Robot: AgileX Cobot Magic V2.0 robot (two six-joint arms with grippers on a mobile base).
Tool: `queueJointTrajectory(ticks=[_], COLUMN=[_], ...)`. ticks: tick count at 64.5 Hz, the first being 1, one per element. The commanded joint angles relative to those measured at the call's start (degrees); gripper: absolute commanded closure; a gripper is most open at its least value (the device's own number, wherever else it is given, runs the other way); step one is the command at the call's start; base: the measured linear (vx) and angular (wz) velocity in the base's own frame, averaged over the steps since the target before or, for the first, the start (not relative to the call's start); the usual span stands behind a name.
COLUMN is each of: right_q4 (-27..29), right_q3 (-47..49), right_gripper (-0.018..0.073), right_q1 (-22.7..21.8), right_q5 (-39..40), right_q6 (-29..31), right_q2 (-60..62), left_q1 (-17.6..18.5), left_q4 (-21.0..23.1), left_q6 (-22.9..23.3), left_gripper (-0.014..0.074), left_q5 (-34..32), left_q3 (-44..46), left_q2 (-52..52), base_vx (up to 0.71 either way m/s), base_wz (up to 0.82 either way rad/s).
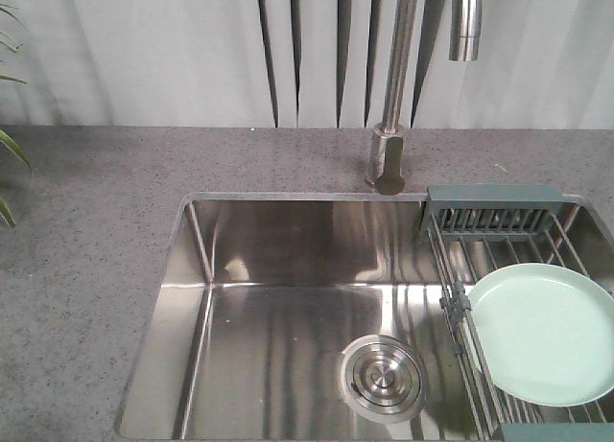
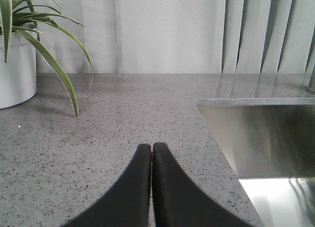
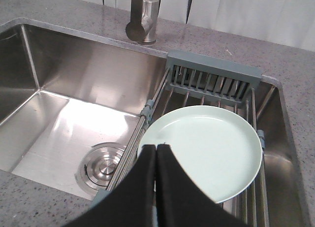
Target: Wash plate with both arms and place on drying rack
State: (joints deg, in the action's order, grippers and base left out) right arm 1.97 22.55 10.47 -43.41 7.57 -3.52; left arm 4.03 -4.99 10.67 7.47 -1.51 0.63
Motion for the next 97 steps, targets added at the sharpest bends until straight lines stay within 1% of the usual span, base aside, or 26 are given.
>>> queueJointTrajectory(ticks=[1, 97], right_q4=[-0.08, -0.08], right_q3=[1.31, 1.31], right_gripper=[0.0569, 0.0569], right_q1=[-0.06, -0.06], right_q5=[3.93, 3.93], right_q6=[0.34, 0.34], right_q2=[-0.86, -0.86], left_q1=[-0.09, -0.09], left_q4=[-0.07, -0.07], left_q6=[0.69, 0.7], left_gripper=[0.0602, 0.0602], left_q5=[-3.67, -3.67], left_q3=[-1.31, -1.26], left_q2=[0.98, 0.92], base_vx=[0.0, 0.0], base_wz=[0.0, 0.0])
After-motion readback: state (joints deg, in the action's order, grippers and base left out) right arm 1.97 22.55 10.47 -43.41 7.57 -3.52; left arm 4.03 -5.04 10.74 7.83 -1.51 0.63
